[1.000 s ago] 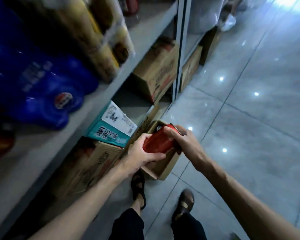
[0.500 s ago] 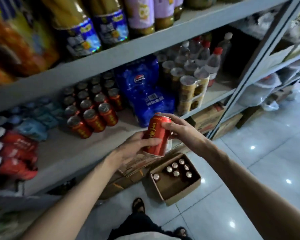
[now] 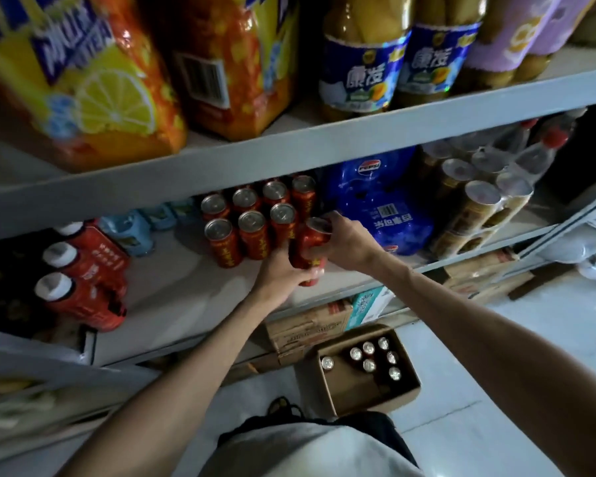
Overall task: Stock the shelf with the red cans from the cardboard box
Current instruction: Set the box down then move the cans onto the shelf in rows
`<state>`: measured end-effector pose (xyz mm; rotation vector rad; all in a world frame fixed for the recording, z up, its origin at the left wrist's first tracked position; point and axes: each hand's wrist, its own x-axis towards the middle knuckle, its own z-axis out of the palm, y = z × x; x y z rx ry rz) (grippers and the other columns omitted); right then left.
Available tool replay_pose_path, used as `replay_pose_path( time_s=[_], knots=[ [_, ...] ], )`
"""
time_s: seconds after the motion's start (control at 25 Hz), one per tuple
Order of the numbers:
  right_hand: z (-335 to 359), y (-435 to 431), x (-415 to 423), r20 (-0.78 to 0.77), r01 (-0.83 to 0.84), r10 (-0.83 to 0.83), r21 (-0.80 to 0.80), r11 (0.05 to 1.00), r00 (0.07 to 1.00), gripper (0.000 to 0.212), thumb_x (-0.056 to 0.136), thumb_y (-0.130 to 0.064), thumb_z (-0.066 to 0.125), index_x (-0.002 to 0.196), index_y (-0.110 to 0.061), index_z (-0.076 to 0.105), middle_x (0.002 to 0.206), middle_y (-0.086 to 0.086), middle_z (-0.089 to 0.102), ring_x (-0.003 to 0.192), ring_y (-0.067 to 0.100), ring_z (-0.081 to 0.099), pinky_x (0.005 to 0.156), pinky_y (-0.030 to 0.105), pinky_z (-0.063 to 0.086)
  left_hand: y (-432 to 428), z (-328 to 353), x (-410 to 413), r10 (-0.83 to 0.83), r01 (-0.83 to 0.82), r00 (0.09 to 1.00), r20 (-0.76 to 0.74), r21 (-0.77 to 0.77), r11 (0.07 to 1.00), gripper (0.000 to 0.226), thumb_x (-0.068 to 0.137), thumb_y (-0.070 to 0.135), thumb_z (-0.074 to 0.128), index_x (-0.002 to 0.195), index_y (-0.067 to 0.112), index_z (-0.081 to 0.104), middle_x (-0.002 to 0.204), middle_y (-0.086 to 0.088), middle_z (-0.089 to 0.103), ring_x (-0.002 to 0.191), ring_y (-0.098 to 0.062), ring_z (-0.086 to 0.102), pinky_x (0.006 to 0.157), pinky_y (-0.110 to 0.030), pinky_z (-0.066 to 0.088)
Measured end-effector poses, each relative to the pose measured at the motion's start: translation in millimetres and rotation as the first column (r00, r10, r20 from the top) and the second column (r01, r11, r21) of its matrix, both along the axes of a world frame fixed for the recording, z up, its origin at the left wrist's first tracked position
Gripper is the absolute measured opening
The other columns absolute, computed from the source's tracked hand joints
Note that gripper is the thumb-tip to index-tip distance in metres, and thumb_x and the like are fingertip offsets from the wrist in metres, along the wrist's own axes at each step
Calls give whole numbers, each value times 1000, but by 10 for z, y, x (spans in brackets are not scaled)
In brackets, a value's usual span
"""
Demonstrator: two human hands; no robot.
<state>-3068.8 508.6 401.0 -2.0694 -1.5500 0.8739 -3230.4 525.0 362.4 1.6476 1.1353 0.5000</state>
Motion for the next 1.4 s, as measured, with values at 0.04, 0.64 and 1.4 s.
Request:
replay_pose_path(
  time_s=[0.04,0.64,1.4],
  knots=[
    [-21,90,-3,132,-27,25,15,1000,991,77,64,-48,83,127,-21,47,108,2,65,94,24,64,84,39,55,58,-34,-5,4,2,992,-127,45,999,72,70,34,83,133,26,48,127,8,62,117,-6,58,96,-21,45],
    [-494,540,149,629,-233,109,119,965,770,79,69,-49,79,131,-11,49,128,10,54,120,28,49,113,39,26,303,-447,-184,-251,224,507,-825,-155,962,115,66,58,78,154,22,15,160,-21,11,146,-47,8,113,-63,26],
    [-477,710,-9,680,-241,92,128,962,727,82,78,-40,76,141,-8,35,139,15,39,124,28,43,102,37,44,377,-534,-181,-243,267,462,-853,-128,955,115,62,60,80,151,16,21,150,-34,27,141,-52,22,111,-60,32]
  ],
)
